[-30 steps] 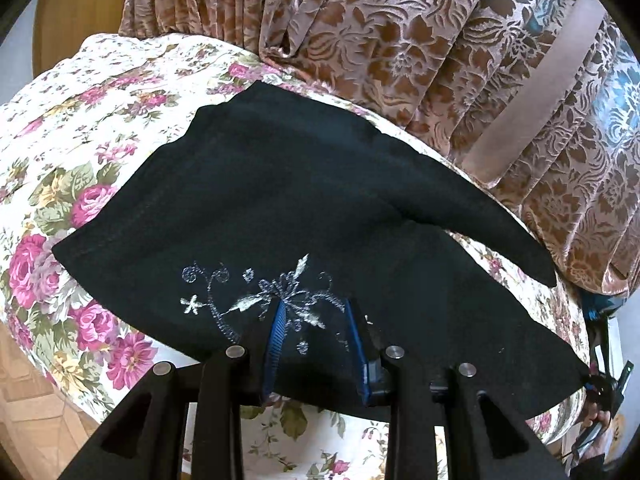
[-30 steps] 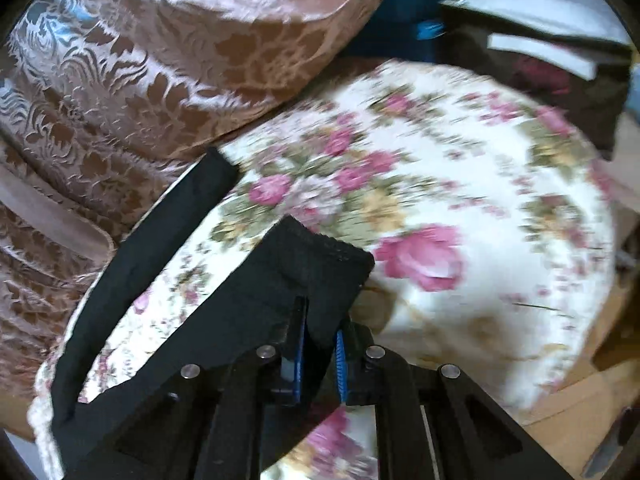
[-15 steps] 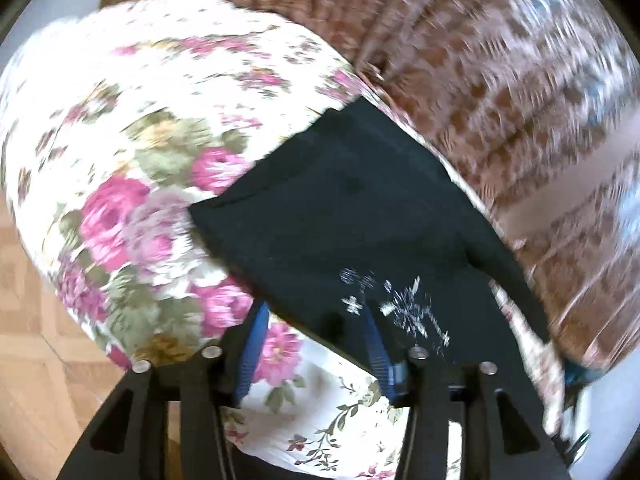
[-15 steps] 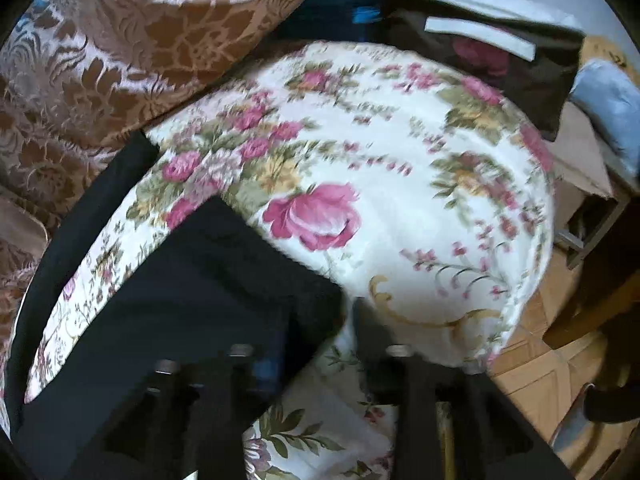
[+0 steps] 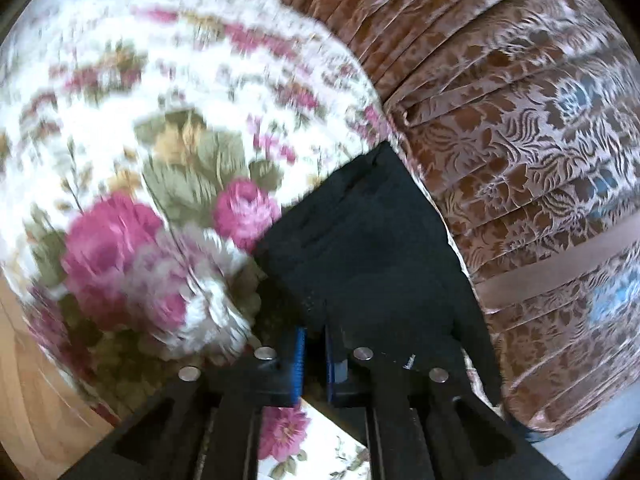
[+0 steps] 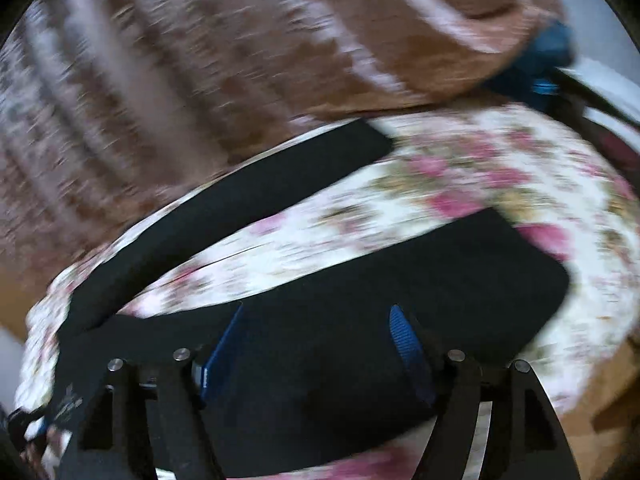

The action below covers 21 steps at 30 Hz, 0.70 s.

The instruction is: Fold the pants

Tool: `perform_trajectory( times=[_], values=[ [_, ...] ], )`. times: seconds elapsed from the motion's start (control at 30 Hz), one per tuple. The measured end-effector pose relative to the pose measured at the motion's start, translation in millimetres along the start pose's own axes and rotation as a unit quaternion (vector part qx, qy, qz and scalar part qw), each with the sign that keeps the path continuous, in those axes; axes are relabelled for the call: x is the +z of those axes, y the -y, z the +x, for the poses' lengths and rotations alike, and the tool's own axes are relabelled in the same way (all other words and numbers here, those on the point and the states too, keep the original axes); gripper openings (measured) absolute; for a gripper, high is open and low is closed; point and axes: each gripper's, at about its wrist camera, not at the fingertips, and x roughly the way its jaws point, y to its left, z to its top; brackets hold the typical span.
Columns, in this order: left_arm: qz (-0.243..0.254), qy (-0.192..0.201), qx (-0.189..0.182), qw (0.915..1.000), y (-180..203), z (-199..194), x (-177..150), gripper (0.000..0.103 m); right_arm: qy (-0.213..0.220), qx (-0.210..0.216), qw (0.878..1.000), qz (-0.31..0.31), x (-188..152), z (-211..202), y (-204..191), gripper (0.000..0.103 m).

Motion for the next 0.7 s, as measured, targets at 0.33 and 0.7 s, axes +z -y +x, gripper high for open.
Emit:
perform_trajectory(
  times=[0.33,0.7],
  values=[
    [0.085,-0.008,0.144,0.9859,5.7,4.8,8.3,0.029,-0.104,0.120,0.984,-0.082,-58.8,64.1,-126.1,0.074],
    [0.111,0.009,0.012,0.9937,74.6,-1.3,104.0,0.030,-0.150,0.161,0.973,-0.072,-91.3,92.3,-119.7,0.085]
  ],
)
